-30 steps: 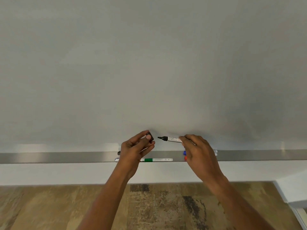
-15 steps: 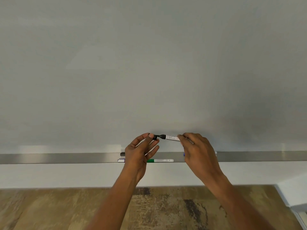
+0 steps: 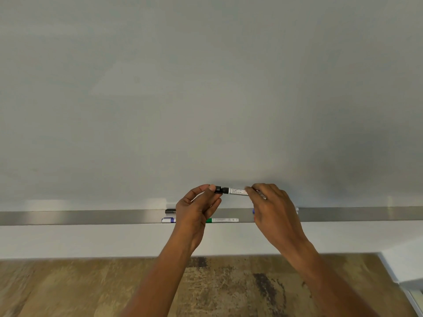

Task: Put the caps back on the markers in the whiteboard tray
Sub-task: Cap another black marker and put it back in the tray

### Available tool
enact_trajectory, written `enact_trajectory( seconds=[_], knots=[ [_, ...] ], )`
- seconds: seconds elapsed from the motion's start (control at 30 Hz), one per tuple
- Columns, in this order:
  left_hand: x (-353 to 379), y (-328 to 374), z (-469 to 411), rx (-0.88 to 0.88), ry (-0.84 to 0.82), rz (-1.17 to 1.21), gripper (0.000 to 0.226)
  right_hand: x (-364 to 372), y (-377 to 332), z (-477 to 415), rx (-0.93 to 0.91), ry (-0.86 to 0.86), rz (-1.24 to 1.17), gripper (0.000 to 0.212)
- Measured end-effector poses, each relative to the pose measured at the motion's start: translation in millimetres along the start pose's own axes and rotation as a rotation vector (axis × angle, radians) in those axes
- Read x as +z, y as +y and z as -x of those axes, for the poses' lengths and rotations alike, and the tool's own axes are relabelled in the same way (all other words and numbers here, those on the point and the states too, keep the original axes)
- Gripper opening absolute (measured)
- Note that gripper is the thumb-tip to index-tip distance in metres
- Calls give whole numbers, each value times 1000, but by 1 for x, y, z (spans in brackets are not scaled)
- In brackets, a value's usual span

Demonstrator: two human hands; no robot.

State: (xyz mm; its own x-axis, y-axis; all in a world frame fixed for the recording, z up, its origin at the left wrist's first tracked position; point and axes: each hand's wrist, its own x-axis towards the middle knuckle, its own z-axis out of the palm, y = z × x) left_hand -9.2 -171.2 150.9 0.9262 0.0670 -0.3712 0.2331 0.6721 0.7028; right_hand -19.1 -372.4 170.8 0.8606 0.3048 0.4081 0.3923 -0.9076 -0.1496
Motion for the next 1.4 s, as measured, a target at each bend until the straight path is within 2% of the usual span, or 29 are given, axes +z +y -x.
enact_trajectory(
  seconds=[0.2,0.33,0.47,0.67,0.93,1.13,1.2,1.23,1.33,1.4],
  knots=[
    [2,-2,-1,58,9,-128,27,5,1,-4,-50,-61,-97,48],
    [1,-3,-4,63,-21,-194,18,10,1,-8,-78,-106,-143,32],
    [-3,-4,-9,91,-10,-277,19,15,3,-13,-112,-123,-146,26],
    [-7,-1,-24,132,-35,-330,20,27,6,-22,-85,-108,-216,25],
    [-22,-4,-41,69,-49,-294,21,41,4,-33,-78,-177,-218,25],
    [-43,-3,-63,95,22,-346,18,68,3,-37,1,-202,-450,29],
    [-56,-8,-71,107,46,-466,14,84,3,-32,7,-191,-449,25],
    [-65,-11,-75,142,76,-607,13,92,4,-28,22,-199,-443,24],
    [-99,-18,-89,385,151,-1248,20,124,8,-16,98,-250,-408,25],
    [-119,-24,-98,470,98,-1488,23,144,10,-10,154,-288,-360,25]
  ],
)
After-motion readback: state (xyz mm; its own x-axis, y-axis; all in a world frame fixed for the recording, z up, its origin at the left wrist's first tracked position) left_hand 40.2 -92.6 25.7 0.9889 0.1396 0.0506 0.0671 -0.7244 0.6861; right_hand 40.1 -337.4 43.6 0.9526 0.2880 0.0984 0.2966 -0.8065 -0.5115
